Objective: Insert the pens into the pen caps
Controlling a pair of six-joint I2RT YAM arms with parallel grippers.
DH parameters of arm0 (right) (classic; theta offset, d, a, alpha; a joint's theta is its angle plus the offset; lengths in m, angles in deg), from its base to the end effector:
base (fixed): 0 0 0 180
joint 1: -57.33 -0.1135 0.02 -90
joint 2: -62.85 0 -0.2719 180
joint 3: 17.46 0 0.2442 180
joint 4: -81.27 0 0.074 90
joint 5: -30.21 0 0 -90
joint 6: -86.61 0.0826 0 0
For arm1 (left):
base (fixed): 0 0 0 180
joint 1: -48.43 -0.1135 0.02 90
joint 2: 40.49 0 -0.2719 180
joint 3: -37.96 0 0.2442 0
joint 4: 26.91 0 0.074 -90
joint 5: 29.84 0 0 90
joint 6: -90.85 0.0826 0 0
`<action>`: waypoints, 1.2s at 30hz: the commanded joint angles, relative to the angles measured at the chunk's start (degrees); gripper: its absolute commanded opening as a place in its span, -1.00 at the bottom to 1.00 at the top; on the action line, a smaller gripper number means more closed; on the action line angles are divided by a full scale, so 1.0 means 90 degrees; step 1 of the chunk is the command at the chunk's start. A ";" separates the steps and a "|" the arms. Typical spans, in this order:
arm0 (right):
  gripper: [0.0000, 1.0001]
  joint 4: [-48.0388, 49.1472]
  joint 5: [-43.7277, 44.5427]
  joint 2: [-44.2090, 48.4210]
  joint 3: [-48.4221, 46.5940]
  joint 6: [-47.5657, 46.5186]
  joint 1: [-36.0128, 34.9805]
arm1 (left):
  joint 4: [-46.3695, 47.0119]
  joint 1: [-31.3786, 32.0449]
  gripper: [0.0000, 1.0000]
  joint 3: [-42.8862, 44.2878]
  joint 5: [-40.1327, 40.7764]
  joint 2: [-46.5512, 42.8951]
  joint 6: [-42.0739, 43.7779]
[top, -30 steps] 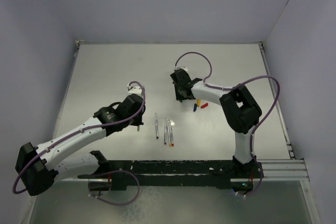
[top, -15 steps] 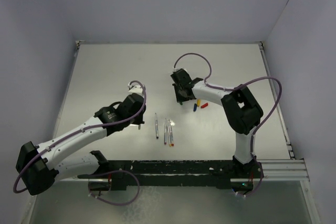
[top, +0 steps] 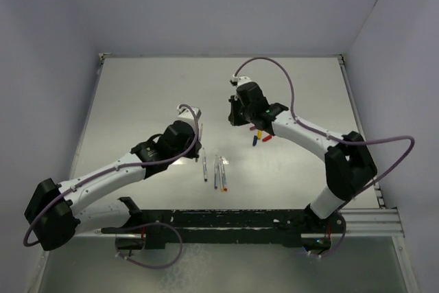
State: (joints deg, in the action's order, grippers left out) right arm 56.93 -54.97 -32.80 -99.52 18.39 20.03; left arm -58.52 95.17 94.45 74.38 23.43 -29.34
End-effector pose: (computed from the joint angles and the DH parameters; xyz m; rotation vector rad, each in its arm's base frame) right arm 0.3283 0.2414 0.2306 -0.2604 2.2564 0.4638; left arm 0.1945 -0.1771 0.2291 0.1925 2.2580 -0.4496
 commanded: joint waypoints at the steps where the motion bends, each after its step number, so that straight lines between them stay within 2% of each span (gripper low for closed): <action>1: -1.00 0.1080 -0.0298 0.0884 0.0304 -0.0102 0.0142 | 0.1250 -0.0013 -1.00 -0.0197 -0.0357 -0.0034 0.0186; 11: -1.00 0.3257 -0.1069 0.2286 0.1466 0.0053 0.0340 | 0.3299 -0.0086 -1.00 -0.0590 -0.1484 -0.0278 0.0353; 15: -1.00 0.4517 -0.1452 0.2620 0.1906 0.0260 0.0338 | 0.3786 -0.0096 -1.00 -0.0473 -0.1826 -0.0190 0.0153; 20: -1.00 0.5558 -0.1671 0.2863 0.2222 0.0434 0.0336 | 0.4151 -0.0121 -1.00 -0.0302 -0.2144 0.0004 -0.0202; 36: -1.00 0.6887 -0.2077 0.2942 0.2546 0.1205 0.0336 | 0.5428 -0.0633 -1.00 -0.0636 -0.3002 0.0141 -0.1007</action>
State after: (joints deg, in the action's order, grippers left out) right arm 111.82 -71.67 -6.23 -77.12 26.30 23.00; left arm -16.12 90.07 88.55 51.25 24.34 -36.64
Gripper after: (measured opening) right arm 0.035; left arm 0.033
